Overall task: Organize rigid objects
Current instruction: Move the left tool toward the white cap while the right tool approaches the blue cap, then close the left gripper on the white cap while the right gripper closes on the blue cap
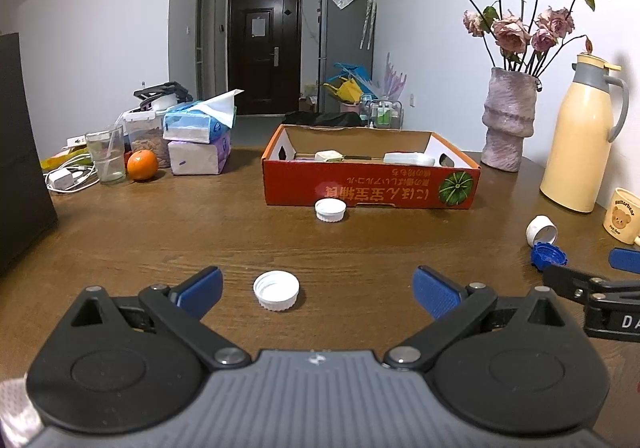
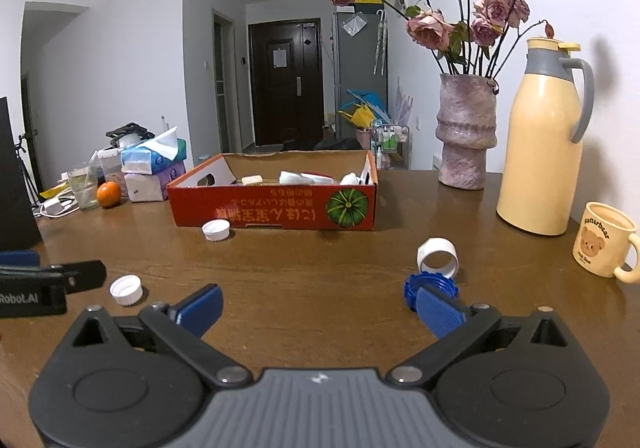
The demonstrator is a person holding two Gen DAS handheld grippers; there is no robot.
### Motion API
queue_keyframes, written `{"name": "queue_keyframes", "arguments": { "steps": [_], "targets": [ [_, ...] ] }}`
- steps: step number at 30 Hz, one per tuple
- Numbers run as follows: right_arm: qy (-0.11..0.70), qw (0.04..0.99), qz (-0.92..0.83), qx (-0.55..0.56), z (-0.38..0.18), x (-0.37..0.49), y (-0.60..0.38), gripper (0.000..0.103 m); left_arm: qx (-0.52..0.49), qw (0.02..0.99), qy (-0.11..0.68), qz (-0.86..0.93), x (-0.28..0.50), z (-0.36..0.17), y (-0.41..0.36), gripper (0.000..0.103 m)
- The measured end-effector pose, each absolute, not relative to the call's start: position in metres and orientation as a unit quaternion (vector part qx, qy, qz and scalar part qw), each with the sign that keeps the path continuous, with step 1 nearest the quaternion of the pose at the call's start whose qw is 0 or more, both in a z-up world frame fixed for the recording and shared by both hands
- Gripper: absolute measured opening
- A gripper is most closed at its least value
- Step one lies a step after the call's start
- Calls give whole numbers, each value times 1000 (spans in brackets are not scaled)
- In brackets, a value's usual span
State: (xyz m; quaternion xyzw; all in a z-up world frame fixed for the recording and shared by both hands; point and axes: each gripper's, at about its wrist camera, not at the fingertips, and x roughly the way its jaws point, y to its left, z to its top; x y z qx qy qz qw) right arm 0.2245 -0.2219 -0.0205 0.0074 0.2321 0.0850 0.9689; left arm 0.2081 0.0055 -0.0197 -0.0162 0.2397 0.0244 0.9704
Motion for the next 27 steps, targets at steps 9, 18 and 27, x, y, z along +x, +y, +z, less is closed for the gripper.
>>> {"name": "queue_keyframes", "arguments": {
  "steps": [9, 18, 27],
  "targets": [
    [242, 968, 63, 3, -30, 225, -240, 103, -19, 966, 254, 37, 215, -30, 15, 103],
    [252, 966, 57, 5, -41, 235, -247, 103, -12, 958, 281, 52, 239, -49, 23, 103],
    [267, 962, 47, -6, -54, 247, -253, 103, -1, 946, 314, 87, 278, -69, 35, 103]
  ]
}}
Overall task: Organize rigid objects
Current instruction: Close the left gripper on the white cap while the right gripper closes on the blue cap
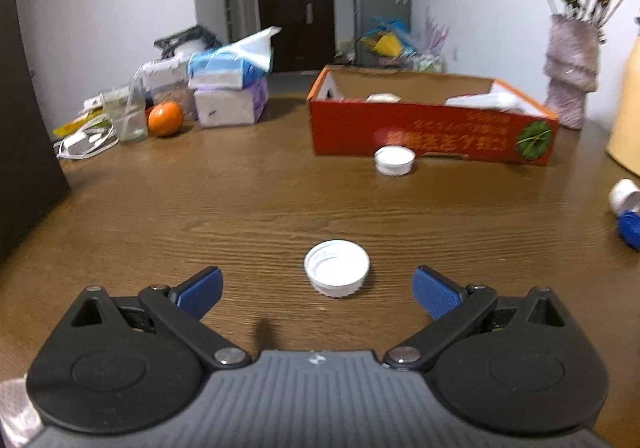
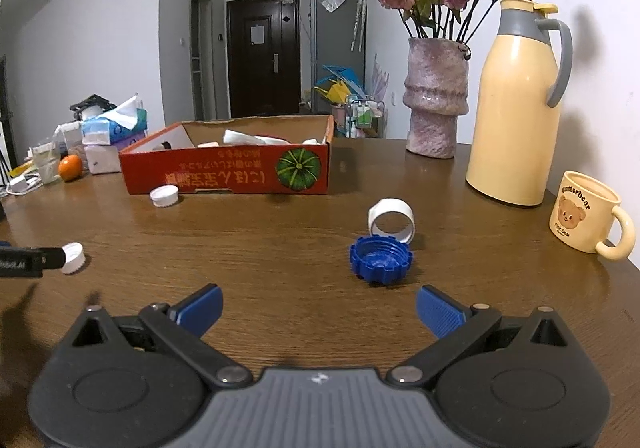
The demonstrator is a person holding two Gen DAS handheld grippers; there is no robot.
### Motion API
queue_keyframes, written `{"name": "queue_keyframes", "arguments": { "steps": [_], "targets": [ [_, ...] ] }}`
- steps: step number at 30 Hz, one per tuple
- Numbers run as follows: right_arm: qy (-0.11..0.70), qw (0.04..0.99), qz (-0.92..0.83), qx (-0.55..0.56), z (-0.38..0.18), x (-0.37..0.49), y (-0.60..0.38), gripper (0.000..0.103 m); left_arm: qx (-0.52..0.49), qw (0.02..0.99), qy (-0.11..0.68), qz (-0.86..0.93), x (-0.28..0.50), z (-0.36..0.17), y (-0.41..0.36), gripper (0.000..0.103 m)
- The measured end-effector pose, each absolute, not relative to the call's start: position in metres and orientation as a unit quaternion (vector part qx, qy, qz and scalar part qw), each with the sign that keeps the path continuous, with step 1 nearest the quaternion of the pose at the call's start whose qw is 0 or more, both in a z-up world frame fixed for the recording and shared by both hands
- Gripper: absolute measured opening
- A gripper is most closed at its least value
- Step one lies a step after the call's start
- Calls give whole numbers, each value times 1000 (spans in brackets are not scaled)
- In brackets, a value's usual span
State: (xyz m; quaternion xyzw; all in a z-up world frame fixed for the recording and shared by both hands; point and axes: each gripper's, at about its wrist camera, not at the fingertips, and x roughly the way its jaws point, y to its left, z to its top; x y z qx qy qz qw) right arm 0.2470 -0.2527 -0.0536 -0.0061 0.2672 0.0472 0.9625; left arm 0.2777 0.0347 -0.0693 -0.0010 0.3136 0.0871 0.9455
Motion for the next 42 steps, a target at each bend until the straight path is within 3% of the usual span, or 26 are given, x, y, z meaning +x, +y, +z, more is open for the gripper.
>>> {"name": "queue_keyframes", "arguments": {
  "steps": [7, 10, 12, 14, 30, 42],
  "targets": [
    [275, 961, 30, -8, -59, 254, -259, 103, -6, 936, 339, 92, 306, -80, 42, 97],
    [277, 961, 27, -10, -60, 256, -261, 103, -9, 936, 345, 72, 312, -83, 40, 84],
    [277, 960, 26, -12, -61, 258, -261, 103, -8, 935, 350, 59, 314, -85, 37, 55],
    [278, 960, 25, -14, -61, 260, -261, 103, -9, 938, 345, 38, 313, -84, 35, 42],
    [281, 959, 1, -32, -66, 291, -269, 103, -15, 951, 308, 14, 303, -72, 16, 42],
    [312, 950, -32, 3, -82, 344, -281, 85, -21, 953, 302, 17, 302, -71, 17, 42]
  ]
}}
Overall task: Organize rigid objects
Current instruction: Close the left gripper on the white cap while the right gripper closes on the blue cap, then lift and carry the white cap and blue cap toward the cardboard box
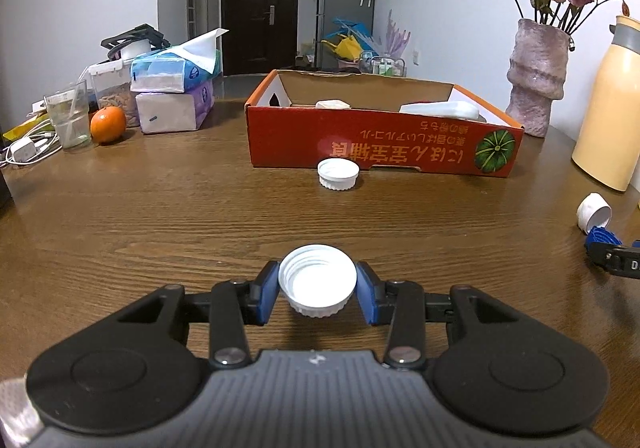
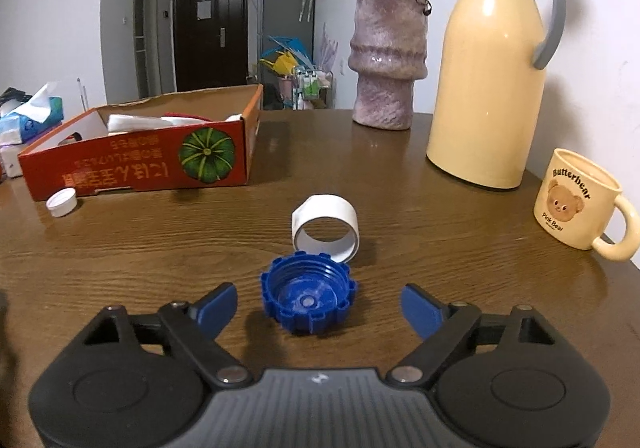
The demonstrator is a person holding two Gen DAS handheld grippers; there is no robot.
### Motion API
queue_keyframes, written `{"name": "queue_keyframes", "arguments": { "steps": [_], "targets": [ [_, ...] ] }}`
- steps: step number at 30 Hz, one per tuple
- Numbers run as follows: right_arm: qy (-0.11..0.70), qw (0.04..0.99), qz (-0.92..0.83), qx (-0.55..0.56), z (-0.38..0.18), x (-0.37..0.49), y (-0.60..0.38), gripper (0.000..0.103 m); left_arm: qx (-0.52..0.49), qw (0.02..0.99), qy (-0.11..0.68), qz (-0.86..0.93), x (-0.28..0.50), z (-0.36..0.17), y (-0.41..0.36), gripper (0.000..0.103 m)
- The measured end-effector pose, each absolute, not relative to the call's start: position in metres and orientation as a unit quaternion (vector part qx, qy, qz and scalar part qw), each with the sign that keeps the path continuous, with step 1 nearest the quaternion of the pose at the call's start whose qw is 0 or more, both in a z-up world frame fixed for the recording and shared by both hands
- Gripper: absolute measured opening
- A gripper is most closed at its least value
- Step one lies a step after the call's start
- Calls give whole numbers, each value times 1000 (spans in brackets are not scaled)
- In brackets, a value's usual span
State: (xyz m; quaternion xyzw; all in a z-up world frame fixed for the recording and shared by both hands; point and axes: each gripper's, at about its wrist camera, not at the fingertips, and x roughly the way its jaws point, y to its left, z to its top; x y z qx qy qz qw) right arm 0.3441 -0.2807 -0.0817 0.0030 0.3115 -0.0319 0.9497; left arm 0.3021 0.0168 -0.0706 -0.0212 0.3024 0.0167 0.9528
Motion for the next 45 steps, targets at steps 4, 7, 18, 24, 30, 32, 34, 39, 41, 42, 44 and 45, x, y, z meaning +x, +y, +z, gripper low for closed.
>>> {"name": "queue_keyframes", "arguments": {
  "steps": [4, 7, 18, 24, 30, 32, 34, 39, 41, 42, 44, 45],
  "targets": [
    [317, 948, -27, 4, -86, 352, -280, 79, -25, 953, 303, 18, 303, -70, 19, 42],
    [321, 947, -21, 6, -87, 355, -280, 70, -27, 952, 303, 18, 303, -70, 19, 42],
    [298, 953, -17, 44, -83, 346, -287, 53, -33, 953, 300, 21, 302, -69, 22, 42],
    [279, 959, -12, 47, -79, 332, -280, 53, -38, 954, 296, 24, 299, -68, 24, 42],
    [261, 965, 8, 37, -75, 314, -260, 53, -33, 958, 285, 23, 295, -63, 22, 42],
    [257, 966, 18, 35, -73, 309, -253, 53, -29, 959, 280, 21, 293, -60, 19, 42],
    [252, 967, 28, 33, -70, 303, -245, 53, -26, 961, 275, 18, 290, -57, 17, 42],
    [241, 968, 55, 30, -63, 293, -223, 53, -24, 964, 266, 12, 286, -51, 13, 42],
    [236, 969, 66, 29, -60, 290, -215, 53, -23, 964, 264, 10, 285, -48, 11, 42],
    [234, 969, 72, 29, -58, 289, -211, 53, -24, 964, 263, 10, 285, -47, 11, 42],
    [231, 969, 82, 28, -55, 287, -203, 53, -23, 965, 261, 9, 285, -44, 10, 42],
    [230, 969, 86, 27, -54, 287, -200, 53, -23, 966, 259, 9, 286, -42, 10, 42]
  ]
}}
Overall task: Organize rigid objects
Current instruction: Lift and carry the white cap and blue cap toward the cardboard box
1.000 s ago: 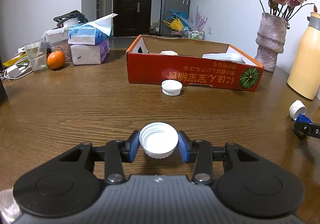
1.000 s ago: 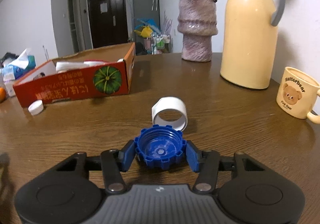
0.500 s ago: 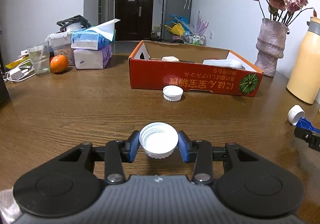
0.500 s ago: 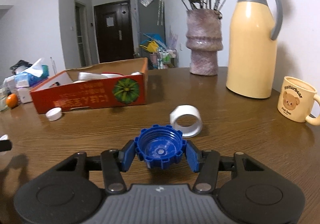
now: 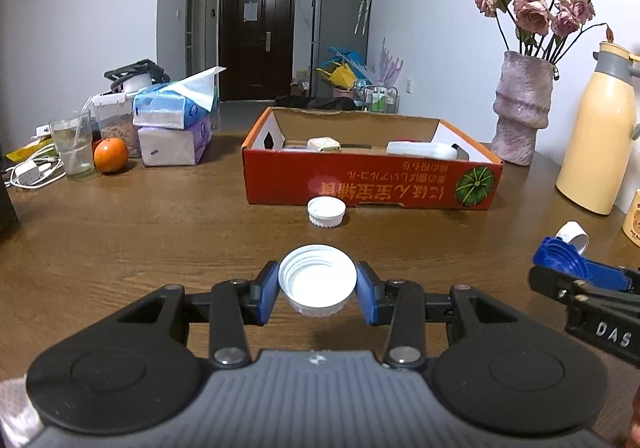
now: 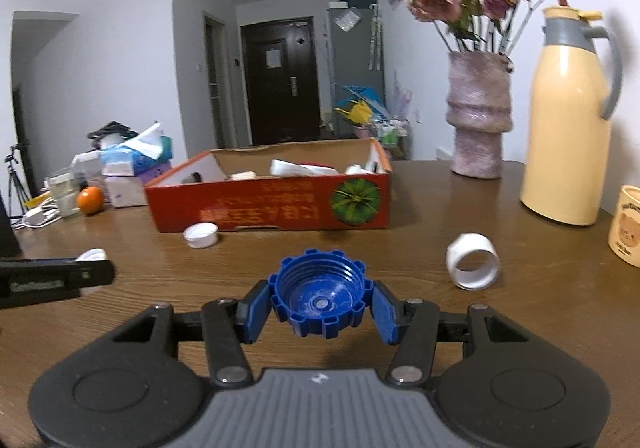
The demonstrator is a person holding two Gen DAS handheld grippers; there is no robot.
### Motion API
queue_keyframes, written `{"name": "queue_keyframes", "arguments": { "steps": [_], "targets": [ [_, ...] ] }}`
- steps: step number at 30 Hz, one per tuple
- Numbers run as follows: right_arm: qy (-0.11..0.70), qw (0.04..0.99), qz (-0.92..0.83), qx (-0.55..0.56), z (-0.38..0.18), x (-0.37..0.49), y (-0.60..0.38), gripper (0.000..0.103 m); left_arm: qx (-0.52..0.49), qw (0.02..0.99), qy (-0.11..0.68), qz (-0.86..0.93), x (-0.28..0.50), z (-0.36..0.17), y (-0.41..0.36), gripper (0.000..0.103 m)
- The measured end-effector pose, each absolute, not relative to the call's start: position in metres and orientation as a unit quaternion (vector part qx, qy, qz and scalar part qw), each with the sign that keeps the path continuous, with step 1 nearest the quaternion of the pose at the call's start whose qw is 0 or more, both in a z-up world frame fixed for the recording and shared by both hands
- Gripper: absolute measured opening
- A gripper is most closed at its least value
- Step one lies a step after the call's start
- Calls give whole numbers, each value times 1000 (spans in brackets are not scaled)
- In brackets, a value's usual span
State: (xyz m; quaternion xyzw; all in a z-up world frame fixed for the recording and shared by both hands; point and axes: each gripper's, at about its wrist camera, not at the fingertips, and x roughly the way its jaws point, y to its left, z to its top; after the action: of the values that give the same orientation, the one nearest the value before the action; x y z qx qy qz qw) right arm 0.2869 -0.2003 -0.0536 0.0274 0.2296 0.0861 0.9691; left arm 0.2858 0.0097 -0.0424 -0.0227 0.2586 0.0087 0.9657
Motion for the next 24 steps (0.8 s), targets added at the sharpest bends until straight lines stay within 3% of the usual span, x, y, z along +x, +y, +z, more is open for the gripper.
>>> {"name": "queue_keyframes", "arguments": {
  "steps": [24],
  "targets": [
    [175, 979, 97, 34, -14, 332, -173, 53, -38, 973, 225, 9, 342, -11, 8, 42]
  ]
}}
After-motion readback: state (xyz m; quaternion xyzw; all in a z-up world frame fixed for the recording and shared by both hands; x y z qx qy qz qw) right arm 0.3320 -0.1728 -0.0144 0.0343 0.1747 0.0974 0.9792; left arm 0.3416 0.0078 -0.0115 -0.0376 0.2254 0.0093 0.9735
